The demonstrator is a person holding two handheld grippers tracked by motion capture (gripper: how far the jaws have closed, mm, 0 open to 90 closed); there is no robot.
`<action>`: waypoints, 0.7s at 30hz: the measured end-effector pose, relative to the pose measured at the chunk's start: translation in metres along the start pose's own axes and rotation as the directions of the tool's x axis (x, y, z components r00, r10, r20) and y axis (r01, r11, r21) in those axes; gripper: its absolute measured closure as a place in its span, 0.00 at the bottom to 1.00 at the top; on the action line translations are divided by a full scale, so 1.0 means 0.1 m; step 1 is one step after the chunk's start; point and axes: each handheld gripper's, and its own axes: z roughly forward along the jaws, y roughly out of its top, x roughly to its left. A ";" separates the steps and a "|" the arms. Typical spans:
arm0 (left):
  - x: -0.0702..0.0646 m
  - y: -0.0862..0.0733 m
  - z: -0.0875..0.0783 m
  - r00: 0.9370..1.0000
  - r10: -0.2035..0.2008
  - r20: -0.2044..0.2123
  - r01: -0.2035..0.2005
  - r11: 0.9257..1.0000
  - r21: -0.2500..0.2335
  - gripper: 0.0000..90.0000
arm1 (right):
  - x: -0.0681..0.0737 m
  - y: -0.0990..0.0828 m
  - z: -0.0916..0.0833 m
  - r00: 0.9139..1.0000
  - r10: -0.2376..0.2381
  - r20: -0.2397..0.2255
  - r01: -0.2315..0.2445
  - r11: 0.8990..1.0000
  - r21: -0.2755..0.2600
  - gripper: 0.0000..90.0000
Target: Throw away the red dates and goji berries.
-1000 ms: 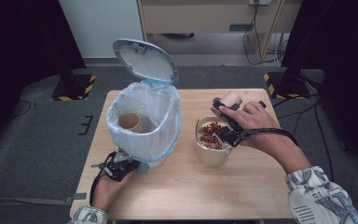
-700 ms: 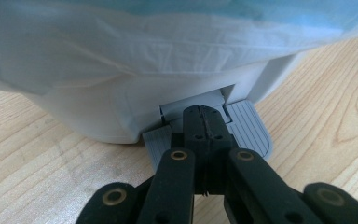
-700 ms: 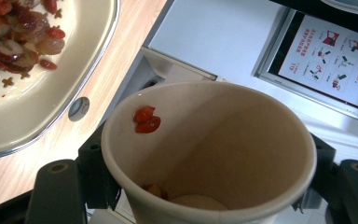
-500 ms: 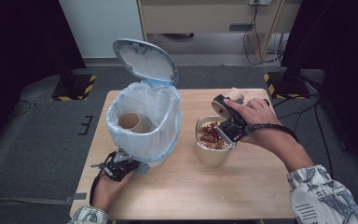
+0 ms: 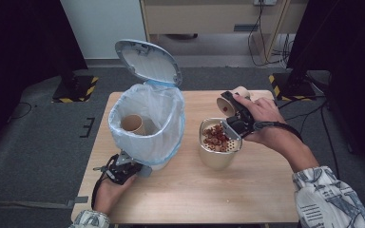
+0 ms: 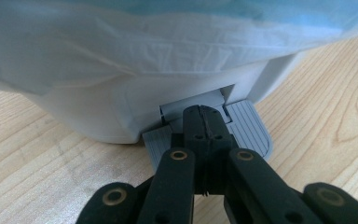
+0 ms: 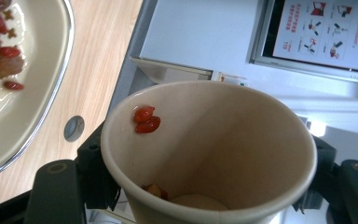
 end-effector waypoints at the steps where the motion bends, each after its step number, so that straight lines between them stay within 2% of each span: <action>1: 0.00 0.00 0.00 1.000 0.000 0.000 0.000 1.000 0.000 1.00 | -0.01 -0.01 0.00 1.000 0.016 0.003 -0.016 1.000 -0.007 0.30; 5: 0.00 0.00 0.00 1.000 -0.001 0.000 0.001 1.000 -0.001 1.00 | -0.03 -0.03 0.01 0.999 0.049 0.003 -0.049 0.999 -0.008 0.30; 6: 0.00 0.00 0.00 1.000 -0.001 0.000 0.001 1.000 -0.001 1.00 | -0.03 -0.04 0.02 0.997 0.076 0.001 -0.076 0.997 -0.011 0.30; 7: 0.00 0.00 0.00 1.000 -0.001 0.000 0.001 1.000 -0.001 1.00 | -0.03 -0.04 0.02 0.997 0.076 0.001 -0.076 0.997 -0.011 0.30; 11: 0.00 0.00 0.00 1.000 -0.002 0.001 0.002 1.000 -0.001 1.00 | -0.05 -0.06 0.03 0.991 0.132 0.002 -0.132 0.991 -0.021 0.30; 15: 0.00 0.00 0.00 1.000 -0.002 0.001 0.002 1.000 -0.001 1.00 | -0.06 -0.07 0.04 0.989 0.147 0.002 -0.147 0.989 -0.028 0.30; 16: 0.00 0.00 0.00 1.000 -0.002 0.001 0.002 1.000 -0.001 1.00 | -0.06 -0.07 0.03 0.985 0.174 -0.001 -0.174 0.984 -0.033 0.30; 18: 0.00 0.00 0.00 1.000 -0.002 0.000 0.002 1.000 -0.001 1.00 | -0.08 -0.07 0.04 0.983 0.183 0.000 -0.182 0.982 -0.040 0.30; 20: 0.00 0.00 0.00 1.000 -0.002 0.000 0.002 1.000 -0.001 1.00 | -0.11 -0.07 0.04 0.976 0.216 0.001 -0.216 0.975 -0.048 0.30; 21: 0.00 0.00 0.00 1.000 -0.002 0.000 0.002 1.000 -0.001 1.00 | -0.11 -0.07 0.04 0.976 0.216 0.001 -0.216 0.975 -0.048 0.30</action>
